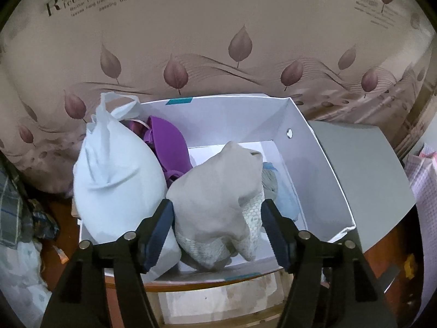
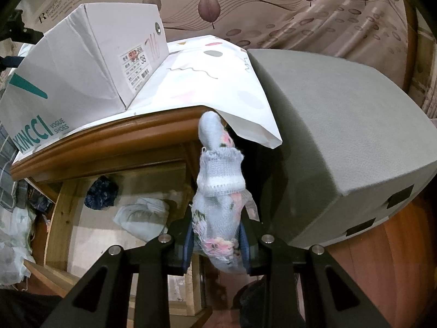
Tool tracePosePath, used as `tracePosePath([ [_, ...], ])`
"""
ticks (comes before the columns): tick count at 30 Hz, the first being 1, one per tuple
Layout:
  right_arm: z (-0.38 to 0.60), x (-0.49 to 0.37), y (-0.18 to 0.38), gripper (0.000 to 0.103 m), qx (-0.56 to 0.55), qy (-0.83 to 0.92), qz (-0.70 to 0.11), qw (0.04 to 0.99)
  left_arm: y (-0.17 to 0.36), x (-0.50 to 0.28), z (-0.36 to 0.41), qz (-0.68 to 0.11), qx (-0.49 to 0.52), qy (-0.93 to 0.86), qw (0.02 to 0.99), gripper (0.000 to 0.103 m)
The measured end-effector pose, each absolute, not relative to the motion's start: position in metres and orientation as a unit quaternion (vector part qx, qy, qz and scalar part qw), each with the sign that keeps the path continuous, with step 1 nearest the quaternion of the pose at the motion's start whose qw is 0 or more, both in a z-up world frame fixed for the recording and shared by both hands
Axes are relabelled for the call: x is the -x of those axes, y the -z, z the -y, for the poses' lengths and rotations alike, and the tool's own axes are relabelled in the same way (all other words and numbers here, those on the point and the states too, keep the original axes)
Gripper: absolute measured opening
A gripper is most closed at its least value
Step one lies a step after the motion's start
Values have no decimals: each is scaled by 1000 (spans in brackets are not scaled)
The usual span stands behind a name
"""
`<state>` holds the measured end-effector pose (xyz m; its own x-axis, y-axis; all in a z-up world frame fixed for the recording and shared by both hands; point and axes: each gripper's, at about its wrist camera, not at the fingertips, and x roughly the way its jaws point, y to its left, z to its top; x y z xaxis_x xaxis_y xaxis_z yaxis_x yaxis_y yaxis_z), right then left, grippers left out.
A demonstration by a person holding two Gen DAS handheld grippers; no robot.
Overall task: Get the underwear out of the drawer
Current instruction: 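Open the left tool to drop the beige bra into the shoe box, then carry the white floral sock into the shoe box and open the right tool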
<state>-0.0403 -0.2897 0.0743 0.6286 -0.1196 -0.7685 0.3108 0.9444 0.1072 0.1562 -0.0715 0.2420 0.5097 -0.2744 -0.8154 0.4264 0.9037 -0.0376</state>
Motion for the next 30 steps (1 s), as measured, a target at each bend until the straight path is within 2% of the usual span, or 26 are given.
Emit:
tracePosePath([
  [4, 289, 41, -74, 28, -113, 120, -413, 896, -249, -146, 66, -441, -85, 204, 870, 70],
  [10, 287, 41, -75, 28, -107, 120, -410, 898, -261, -123, 44, -430, -77, 195, 878, 84],
  [17, 284, 45, -83, 28, -101, 110, -392, 908, -264, -85, -1, -395, -66, 160, 902, 90],
  [23, 283, 48, -92, 28, -101, 104, -390, 910, -226, -53, -46, -379, -76, 90, 918, 91],
  [30, 287, 56, -124, 28, -87, 98, -399, 908, -154, -39, -88, -418, -72, 21, 905, 91],
])
